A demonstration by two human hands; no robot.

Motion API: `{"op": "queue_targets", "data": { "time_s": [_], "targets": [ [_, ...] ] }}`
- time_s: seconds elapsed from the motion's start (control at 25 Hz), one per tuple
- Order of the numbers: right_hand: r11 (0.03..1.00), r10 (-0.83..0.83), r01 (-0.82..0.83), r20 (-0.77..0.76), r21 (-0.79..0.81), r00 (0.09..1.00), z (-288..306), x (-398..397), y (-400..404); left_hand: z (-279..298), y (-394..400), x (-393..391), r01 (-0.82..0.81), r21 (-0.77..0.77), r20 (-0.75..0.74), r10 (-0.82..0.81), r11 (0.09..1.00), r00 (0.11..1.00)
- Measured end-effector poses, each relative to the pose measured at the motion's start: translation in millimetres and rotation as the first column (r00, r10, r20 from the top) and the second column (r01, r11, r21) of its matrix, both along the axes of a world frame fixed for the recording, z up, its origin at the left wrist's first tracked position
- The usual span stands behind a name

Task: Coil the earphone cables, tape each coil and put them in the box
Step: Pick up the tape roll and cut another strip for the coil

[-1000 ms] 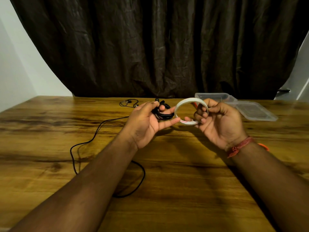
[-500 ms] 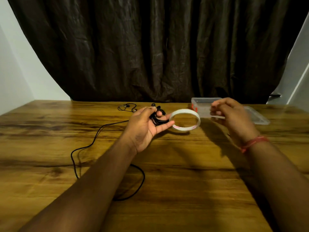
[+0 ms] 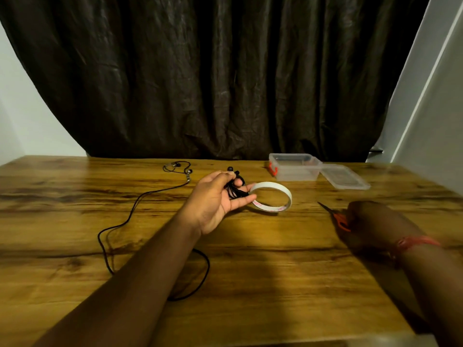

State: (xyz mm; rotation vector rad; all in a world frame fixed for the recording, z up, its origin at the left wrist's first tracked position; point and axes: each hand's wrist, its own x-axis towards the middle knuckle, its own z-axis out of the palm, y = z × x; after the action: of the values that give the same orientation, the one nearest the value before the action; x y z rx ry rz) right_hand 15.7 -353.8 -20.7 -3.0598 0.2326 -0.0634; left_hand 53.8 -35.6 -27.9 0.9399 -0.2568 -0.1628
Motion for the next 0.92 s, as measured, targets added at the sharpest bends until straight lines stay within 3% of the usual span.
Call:
{"op": "queue_targets", "data": {
  "time_s": [0.2, 0.48, 0.72, 0.84, 0.92],
  "targets": [
    [0.998, 0.016, -0.013, 0.049, -0.054, 0.999, -2.6, 3.4, 0.6, 0.4, 0.3, -0.3, 0.021, 0.022, 0.001, -0.021, 1.000, 1.000],
    [0.996, 0.038, -0.046, -0.097, -0.080, 0.995, 11.1, 37.0, 23.4, 0.2, -1.1, -2.3, 0.023, 0.073, 0.010, -0.023, 0.997, 1.000],
    [0.967, 0.061, -0.096, 0.152, 0.236, 0.987, 13.5, 24.5, 56.9, 1.3, -2.2, -4.0, 0.005, 0.100, -0.011, -0.004, 0.995, 1.000],
    [0.878, 0.058, -0.182, 0.280, 0.443, 0.958, 18.0, 12.1, 81.6, 0.9, -2.8, -3.6, -0.002, 0.111, -0.012, 0.004, 0.994, 1.000],
    [0.759, 0.057, -0.267, 0.349, 0.594, 0.935, 22.6, 4.6, 94.3, 0.3, -1.8, -3.1, -0.013, 0.121, -0.009, 0.014, 0.993, 1.000]
  ]
}}
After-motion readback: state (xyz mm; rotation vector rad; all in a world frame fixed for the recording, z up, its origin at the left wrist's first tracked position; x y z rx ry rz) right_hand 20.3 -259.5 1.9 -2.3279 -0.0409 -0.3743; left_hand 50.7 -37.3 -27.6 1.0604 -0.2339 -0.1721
